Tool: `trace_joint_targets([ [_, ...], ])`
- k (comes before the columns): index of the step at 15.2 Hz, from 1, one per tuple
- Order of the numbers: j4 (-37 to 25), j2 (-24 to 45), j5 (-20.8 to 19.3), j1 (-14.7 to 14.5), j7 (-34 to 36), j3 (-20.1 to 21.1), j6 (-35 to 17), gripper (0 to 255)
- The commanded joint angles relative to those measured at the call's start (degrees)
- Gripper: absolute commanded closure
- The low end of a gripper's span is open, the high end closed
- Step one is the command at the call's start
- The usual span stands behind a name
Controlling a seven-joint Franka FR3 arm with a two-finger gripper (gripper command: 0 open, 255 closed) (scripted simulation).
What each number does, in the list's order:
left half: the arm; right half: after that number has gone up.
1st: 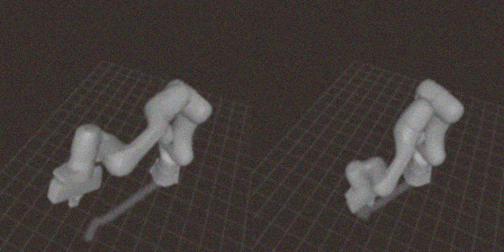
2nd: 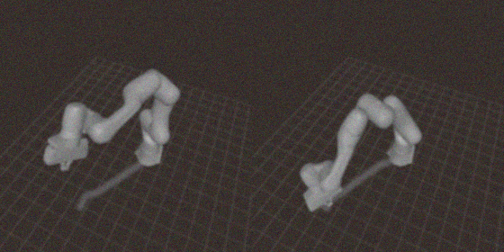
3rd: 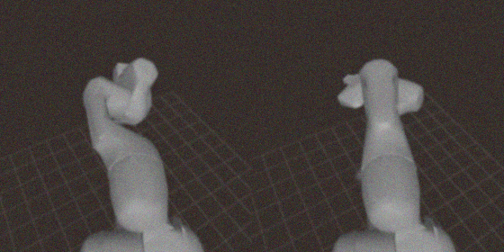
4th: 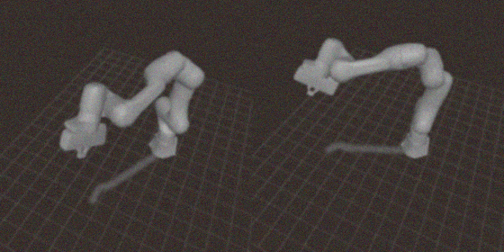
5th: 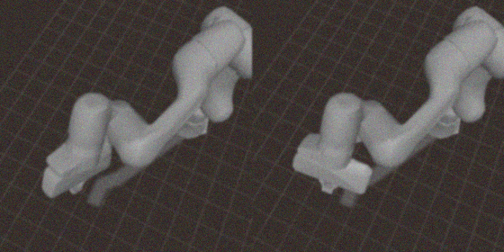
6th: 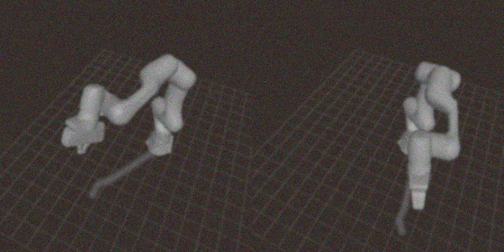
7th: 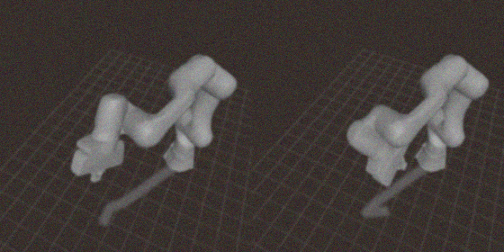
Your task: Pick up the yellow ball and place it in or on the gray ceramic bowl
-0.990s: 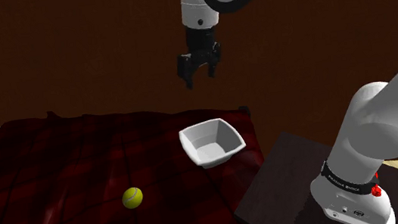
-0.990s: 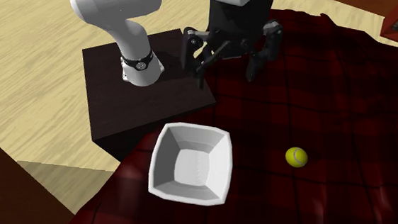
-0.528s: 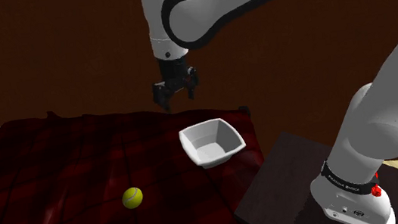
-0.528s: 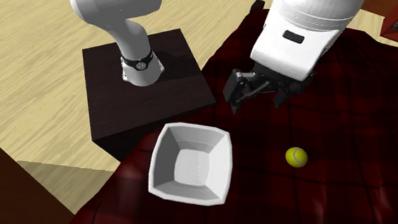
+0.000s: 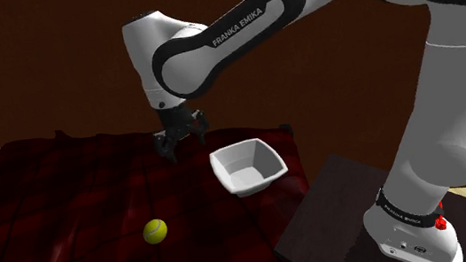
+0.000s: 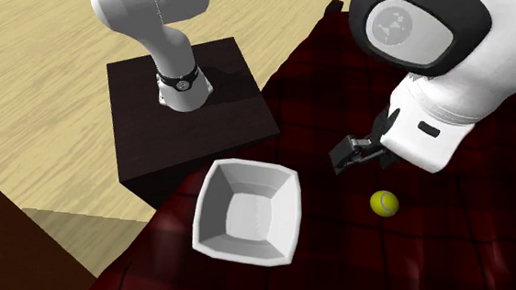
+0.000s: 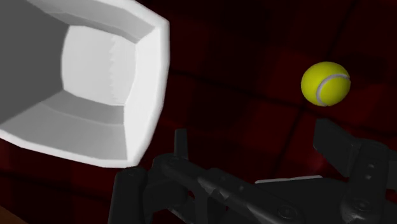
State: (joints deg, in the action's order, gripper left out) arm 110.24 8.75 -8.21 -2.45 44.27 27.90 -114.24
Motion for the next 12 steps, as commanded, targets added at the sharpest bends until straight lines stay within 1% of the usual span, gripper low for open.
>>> trace_joint_targets([
  [1,-3.30,4.85,-2.01,-1.50,2.90,0.29,0.36,0],
  [7,-15.63,19.77,-6.83,-7.03,8.76,-1.00,2.69,0],
  [12,-28.85,32.51,-9.08,-12.29,11.43,-2.80,6.25,0],
])
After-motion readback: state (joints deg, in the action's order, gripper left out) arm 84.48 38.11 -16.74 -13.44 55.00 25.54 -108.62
